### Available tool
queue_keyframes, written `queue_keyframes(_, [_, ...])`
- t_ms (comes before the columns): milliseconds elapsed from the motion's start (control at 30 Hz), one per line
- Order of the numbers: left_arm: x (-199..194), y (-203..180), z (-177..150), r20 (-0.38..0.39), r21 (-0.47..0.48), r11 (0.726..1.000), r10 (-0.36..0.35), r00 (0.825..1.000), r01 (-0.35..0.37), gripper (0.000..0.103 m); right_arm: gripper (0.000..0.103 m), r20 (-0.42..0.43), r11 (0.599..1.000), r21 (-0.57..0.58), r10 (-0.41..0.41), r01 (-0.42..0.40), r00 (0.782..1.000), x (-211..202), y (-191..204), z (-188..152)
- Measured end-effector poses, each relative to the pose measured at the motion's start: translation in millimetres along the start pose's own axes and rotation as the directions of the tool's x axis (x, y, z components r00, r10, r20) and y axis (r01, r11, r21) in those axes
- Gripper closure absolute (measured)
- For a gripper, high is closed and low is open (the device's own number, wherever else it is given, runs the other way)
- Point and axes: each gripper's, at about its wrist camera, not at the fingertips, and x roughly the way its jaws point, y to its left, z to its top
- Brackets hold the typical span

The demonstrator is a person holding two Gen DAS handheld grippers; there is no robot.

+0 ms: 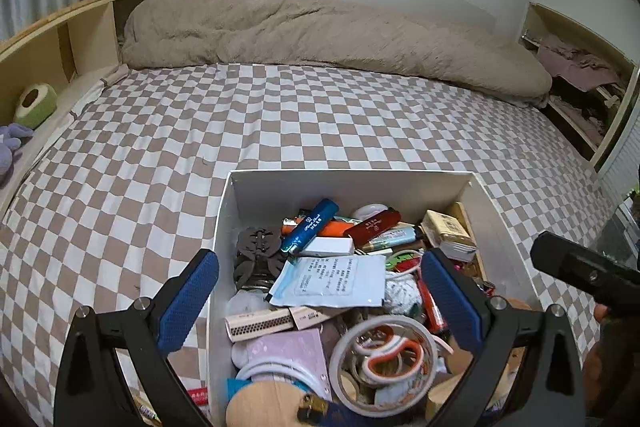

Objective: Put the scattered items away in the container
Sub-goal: 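Raise both open tools away from the shoebox back over the pile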

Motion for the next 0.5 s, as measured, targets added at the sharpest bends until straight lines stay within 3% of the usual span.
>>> queue_keyframes(500, [-52.9,-13.2,-13.8,0.036,0.019,1.000,0.003,0.999,-0.004,0.001,0.002,0.044,0.998,-0.047,-0.039,0.041,0.998,-46.7,16.3,-12.2])
